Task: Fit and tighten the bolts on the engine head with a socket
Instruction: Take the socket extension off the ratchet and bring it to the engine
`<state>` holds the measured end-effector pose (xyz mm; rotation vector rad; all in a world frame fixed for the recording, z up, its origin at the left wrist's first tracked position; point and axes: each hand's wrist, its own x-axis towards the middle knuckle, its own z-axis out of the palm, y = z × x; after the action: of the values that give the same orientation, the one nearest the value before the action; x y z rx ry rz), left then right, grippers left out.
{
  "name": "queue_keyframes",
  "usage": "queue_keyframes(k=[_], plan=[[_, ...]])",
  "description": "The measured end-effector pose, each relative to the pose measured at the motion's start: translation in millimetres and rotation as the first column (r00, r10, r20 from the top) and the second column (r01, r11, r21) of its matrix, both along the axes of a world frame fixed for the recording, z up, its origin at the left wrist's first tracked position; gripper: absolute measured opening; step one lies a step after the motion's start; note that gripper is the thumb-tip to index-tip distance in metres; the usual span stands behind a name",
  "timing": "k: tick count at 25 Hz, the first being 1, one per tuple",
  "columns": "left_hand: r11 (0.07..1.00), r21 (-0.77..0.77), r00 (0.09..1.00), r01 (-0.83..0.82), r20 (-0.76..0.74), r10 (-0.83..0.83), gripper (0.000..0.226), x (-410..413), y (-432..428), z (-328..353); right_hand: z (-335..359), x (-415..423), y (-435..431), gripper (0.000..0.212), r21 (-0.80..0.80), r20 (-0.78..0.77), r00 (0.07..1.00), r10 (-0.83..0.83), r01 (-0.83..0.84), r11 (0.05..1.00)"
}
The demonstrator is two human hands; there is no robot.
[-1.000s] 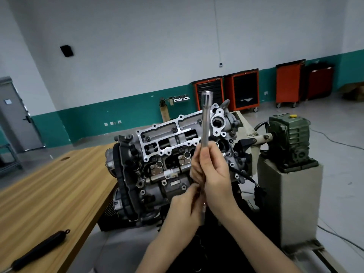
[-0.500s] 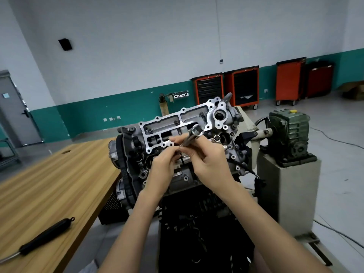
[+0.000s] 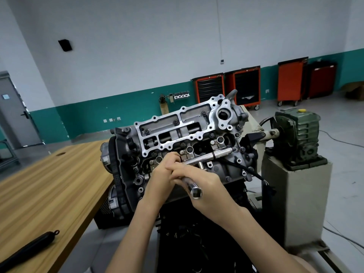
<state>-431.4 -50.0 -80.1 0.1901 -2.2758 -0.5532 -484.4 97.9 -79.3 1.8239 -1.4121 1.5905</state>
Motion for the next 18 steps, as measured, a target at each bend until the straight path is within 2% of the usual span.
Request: queue_keyframes(k=[3,6,8,10,12,14,16,18], plan=[[0.998,0.068,1.0,-0.008,0.023,0.007,0.008,2,2,2,13,2,-5,0.017,-0.122,-0.073,0.987,-0.145,0.135,0.983],[0.996,-0.061,0.994,-0.065,0.085,0.07,0.014,-1,3,4,11,6,-4,0.029,-0.084,-0.027,0.999,-0.018,0.016,0.996],[0.998,-0.012,0.994,-0.061,0.087,0.062,0.004,-2,0,6,6,7,1,0.034,-0.059,-0.085,0.996,-0.006,0.001,0.998],[0.998,0.055,0.998,-0.035,0.049,0.033,0.004,-1,0,6,7,2,0,0.027,-0.148,-0.115,0.984,-0.134,0.117,0.982],[0.999,0.037,1.0,-0.03,0.004,0.029,0.005,-2,1,5,9,-1,-4,0.026,-0.232,-0.046,0.971,-0.235,0.218,0.948],[0.999,-0.007,0.999,-0.044,-0.006,0.044,0.005,-4,0,3,3,4,-7,0.027,-0.26,0.004,0.98,-0.2,0.194,0.946],[0.995,-0.071,0.998,-0.066,0.002,0.066,0.004,-8,-2,2,-7,10,-7,0.036,-0.224,-0.01,0.994,-0.112,0.107,0.969],[0.999,-0.012,0.999,-0.044,-0.011,0.043,0.011,-9,-4,2,-9,9,-5,0.034,-0.21,-0.061,0.991,-0.115,0.1,0.973]])
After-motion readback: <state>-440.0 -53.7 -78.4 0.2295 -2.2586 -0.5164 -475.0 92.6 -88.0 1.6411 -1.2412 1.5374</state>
